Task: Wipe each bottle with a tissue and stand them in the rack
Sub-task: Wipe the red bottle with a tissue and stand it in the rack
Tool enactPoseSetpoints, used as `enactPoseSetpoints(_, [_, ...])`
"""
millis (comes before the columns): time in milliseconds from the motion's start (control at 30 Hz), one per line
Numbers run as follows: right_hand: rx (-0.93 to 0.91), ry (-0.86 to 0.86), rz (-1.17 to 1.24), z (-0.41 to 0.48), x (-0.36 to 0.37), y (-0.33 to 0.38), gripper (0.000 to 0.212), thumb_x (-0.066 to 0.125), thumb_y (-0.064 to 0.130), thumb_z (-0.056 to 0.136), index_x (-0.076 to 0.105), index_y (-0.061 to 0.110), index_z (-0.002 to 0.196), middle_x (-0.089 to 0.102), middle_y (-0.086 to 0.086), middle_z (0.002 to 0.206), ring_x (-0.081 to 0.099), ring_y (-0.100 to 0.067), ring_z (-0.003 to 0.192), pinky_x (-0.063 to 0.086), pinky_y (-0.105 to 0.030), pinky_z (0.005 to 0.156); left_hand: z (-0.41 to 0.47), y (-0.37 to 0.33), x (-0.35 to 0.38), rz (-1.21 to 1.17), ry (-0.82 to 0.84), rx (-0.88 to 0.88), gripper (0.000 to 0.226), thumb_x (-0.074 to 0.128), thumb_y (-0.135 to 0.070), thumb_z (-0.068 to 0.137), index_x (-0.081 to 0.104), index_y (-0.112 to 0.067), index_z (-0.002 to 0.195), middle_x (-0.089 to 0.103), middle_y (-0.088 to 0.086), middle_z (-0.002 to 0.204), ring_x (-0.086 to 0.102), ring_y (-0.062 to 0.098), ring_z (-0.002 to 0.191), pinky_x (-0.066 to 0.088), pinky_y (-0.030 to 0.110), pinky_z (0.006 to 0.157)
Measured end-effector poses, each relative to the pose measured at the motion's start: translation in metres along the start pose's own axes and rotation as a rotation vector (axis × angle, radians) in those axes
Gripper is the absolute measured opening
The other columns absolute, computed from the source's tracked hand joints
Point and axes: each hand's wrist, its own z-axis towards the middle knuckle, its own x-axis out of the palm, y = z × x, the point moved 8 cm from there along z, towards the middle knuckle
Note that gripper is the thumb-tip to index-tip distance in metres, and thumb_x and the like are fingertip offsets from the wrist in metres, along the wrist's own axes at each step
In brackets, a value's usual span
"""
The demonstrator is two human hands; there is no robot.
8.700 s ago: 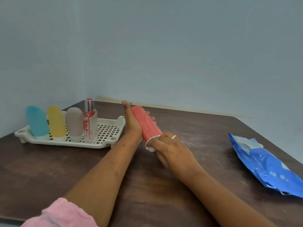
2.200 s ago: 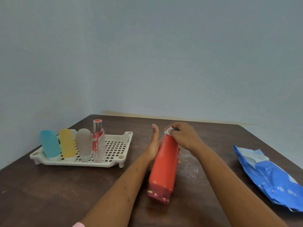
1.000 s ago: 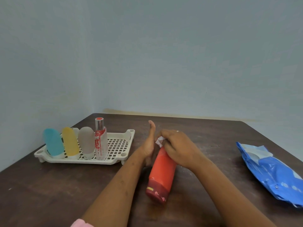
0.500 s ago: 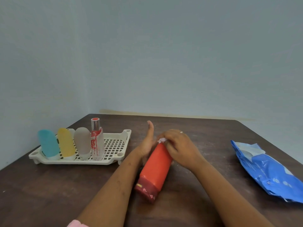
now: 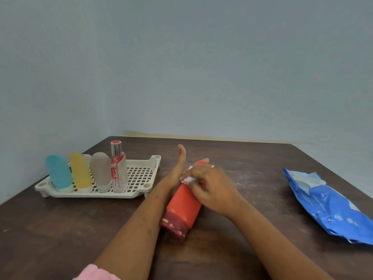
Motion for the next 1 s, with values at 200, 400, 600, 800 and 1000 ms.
enactPoseSetpoints(200, [-0.062,-0.036,0.078,-0.003,-0.009,0.007,0.018,0.062,0.011,0.082,0.073,0.021,0.092,0.071,0.01,0.094,0.06,-0.002,0.093,0.046,-0.019,0.083,-0.002,-0.002,0.001,-0.001,0.047,0.011,0.098,0.011,-0.089,0.072,0.062,-0.022,0.121,0.069,0.013,0.111,0.065,0.023,0.1,0.053,0.034,0.083])
enactPoseSetpoints(400, [0.191,-0.221,-0.017,-0.005,-0.031,-0.037,0.016,0.055,0.02,0.09,0.071,0.022,0.091,0.068,0.013,0.088,0.058,0.002,0.082,0.043,-0.014,0.075,-0.004,0.012,0.023,0.155,0.21,-0.054,0.108,0.003,-0.09,0.068,0.065,-0.003,0.09,0.062,0.017,0.069,0.064,0.025,0.055,0.055,0.03,0.056])
enactPoseSetpoints(600, [0.329,-0.272,0.073,-0.01,-0.032,-0.052,0.021,0.057,0.016,0.092,0.061,0.027,0.074,0.068,0.008,0.088,0.054,0.012,0.069,0.036,-0.001,0.06,-0.011,0.015,0.029,0.249,0.268,-0.083,0.104,0.009,-0.089,0.062,0.067,-0.004,0.081,0.064,0.014,0.069,0.065,0.024,0.055,0.056,0.029,0.056])
enactPoseSetpoints(800, [0.095,-0.161,0.0,-0.004,-0.007,-0.015,0.018,0.058,0.015,0.088,0.07,0.019,0.1,0.069,0.008,0.101,0.055,-0.001,0.098,0.034,-0.006,0.089,-0.003,0.003,0.009,0.112,0.103,0.037,0.092,0.008,-0.083,0.08,0.063,-0.02,0.117,0.067,0.01,0.109,0.065,0.021,0.093,0.056,0.029,0.074])
enactPoseSetpoints(1000, [0.152,-0.209,-0.105,-0.001,-0.013,-0.024,0.014,0.054,0.022,0.09,0.064,0.018,0.08,0.056,0.01,0.073,0.049,-0.007,0.073,0.038,-0.022,0.068,0.0,-0.001,0.011,0.201,0.112,0.102,0.093,0.028,-0.094,0.06,0.064,-0.011,0.083,0.058,0.01,0.067,0.056,0.02,0.065,0.048,0.027,0.062])
